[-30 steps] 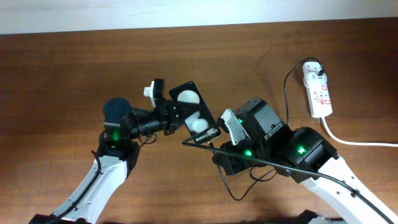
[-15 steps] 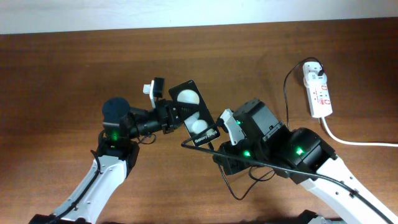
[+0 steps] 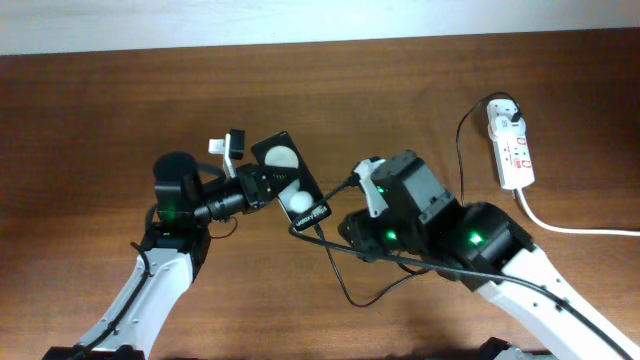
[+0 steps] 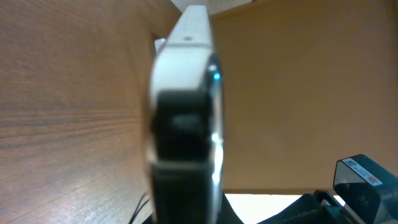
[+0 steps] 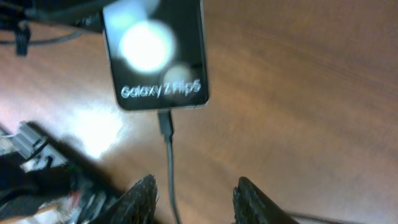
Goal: Plug charger to phone and switch on socket
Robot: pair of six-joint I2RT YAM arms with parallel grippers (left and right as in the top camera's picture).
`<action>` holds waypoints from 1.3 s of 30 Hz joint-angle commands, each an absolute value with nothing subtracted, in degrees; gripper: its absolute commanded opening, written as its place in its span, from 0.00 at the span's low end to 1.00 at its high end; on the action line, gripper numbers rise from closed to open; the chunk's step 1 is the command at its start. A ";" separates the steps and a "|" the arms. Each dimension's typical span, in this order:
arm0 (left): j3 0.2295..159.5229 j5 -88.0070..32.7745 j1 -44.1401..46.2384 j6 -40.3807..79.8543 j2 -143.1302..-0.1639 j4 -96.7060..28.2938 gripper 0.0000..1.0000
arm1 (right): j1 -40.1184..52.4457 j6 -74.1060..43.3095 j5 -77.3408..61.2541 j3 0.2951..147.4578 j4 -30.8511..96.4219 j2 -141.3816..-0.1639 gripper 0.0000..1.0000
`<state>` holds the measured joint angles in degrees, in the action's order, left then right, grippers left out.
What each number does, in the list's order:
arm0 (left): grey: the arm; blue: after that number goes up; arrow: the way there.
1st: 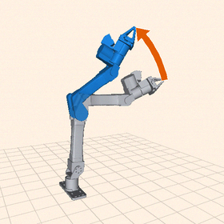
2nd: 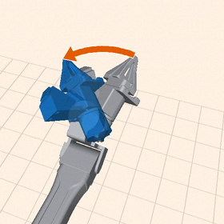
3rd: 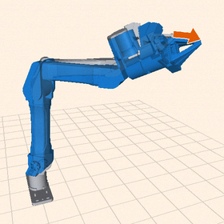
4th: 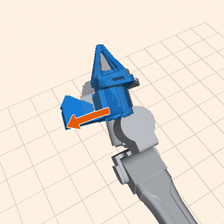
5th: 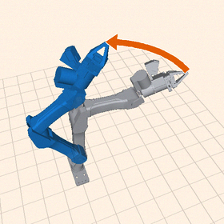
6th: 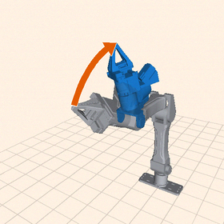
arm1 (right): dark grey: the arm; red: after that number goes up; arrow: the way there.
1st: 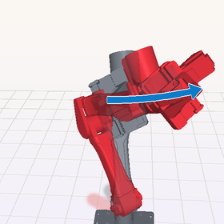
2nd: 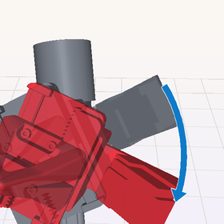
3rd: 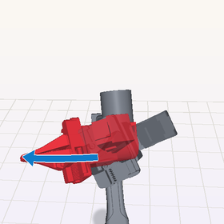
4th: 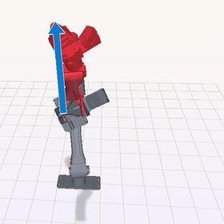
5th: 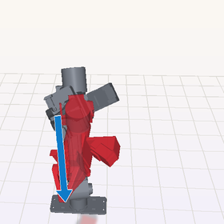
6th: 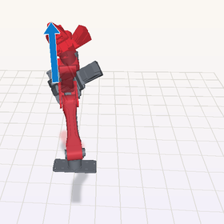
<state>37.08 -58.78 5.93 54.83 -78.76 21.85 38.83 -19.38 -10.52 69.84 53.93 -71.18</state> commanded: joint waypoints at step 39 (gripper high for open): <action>37.67 -59.07 5.08 55.61 -78.54 20.62 0.08 | 45.43 -16.95 -11.79 75.55 55.31 -86.72 0.27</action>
<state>37.08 -58.41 5.32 55.31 -78.76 20.29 45.06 -16.80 -11.86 74.63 55.29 -85.43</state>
